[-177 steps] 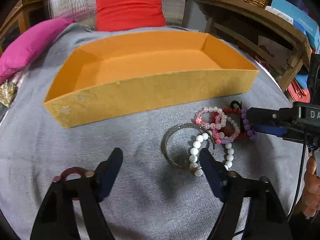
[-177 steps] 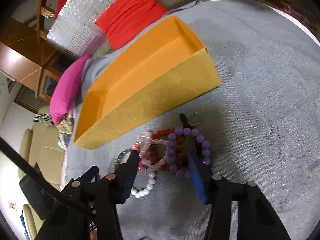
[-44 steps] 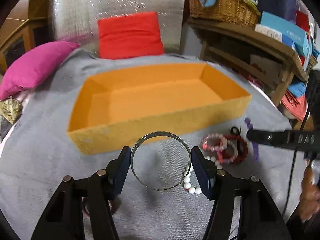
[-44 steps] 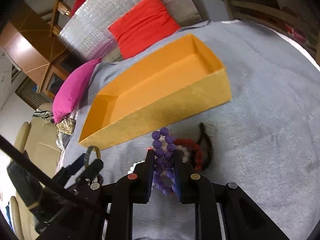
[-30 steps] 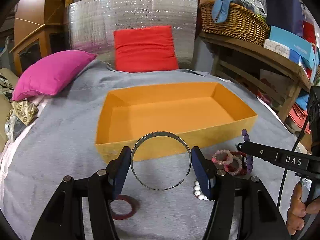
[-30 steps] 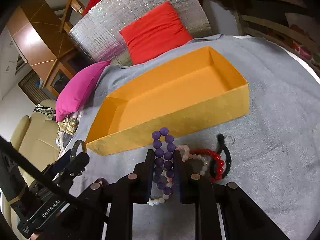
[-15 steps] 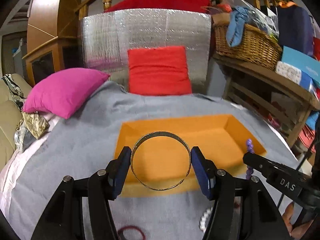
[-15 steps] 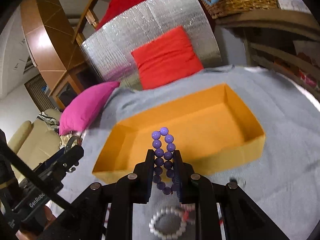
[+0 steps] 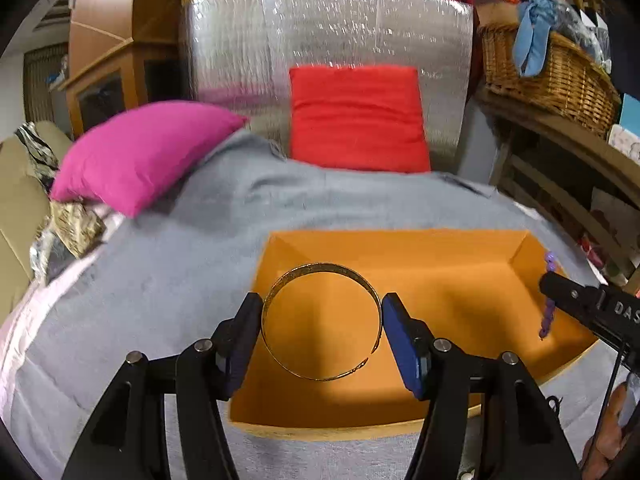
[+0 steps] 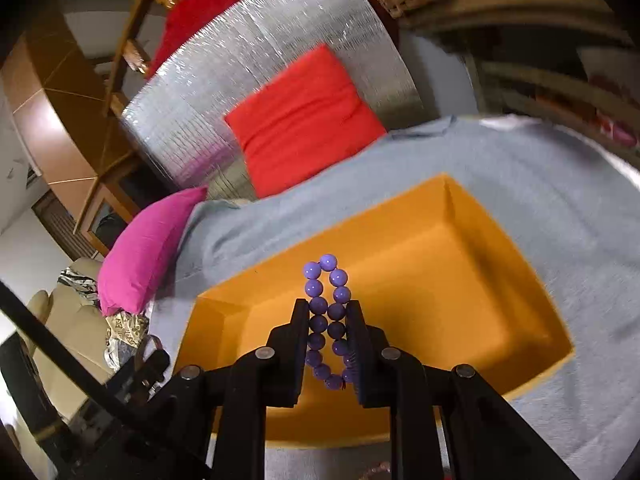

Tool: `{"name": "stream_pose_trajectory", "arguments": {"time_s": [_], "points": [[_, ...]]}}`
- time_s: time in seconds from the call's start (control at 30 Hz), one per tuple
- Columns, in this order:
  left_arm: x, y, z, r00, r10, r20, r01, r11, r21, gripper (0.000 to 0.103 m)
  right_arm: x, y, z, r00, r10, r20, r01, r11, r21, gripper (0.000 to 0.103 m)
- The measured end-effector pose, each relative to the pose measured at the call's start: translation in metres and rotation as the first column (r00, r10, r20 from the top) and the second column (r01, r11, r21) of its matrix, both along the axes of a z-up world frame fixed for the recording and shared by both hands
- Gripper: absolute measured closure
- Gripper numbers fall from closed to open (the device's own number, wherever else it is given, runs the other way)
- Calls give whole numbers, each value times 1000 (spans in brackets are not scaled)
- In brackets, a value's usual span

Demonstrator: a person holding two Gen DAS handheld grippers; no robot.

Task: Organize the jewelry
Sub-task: 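Carry the silver bangle and purple bracelet into the orange box and release both, then withdraw both grippers from the box toward the remaining bracelets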

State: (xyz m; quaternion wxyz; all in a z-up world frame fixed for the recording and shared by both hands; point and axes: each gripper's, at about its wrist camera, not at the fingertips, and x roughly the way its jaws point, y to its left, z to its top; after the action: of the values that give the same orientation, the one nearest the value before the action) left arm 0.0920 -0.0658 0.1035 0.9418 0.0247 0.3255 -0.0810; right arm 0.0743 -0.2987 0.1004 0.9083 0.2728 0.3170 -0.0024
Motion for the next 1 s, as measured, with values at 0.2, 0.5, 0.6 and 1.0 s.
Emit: {"name": "stream_pose_trajectory", "arguments": {"time_s": [0.2, 0.5, 0.6, 1.0], "points": [[5, -4, -16, 999, -21, -44, 20, 1000, -21, 40, 10, -4, -23, 998, -25, -60, 26, 999, 19, 80], [-2, 4, -5, 999, -39, 31, 40, 998, -47, 39, -16, -26, -8, 993, -112, 44, 110, 992, 54, 38], [-4, 19, 4, 999, -10, 39, 14, 995, -95, 39, -24, -31, -2, 992, -117, 49, 114, 992, 58, 38], [-40, 64, 20, 998, 51, 24, -48, 994, -101, 34, -76, -13, 36, 997, -55, 55, 60, 994, -87, 38]]}}
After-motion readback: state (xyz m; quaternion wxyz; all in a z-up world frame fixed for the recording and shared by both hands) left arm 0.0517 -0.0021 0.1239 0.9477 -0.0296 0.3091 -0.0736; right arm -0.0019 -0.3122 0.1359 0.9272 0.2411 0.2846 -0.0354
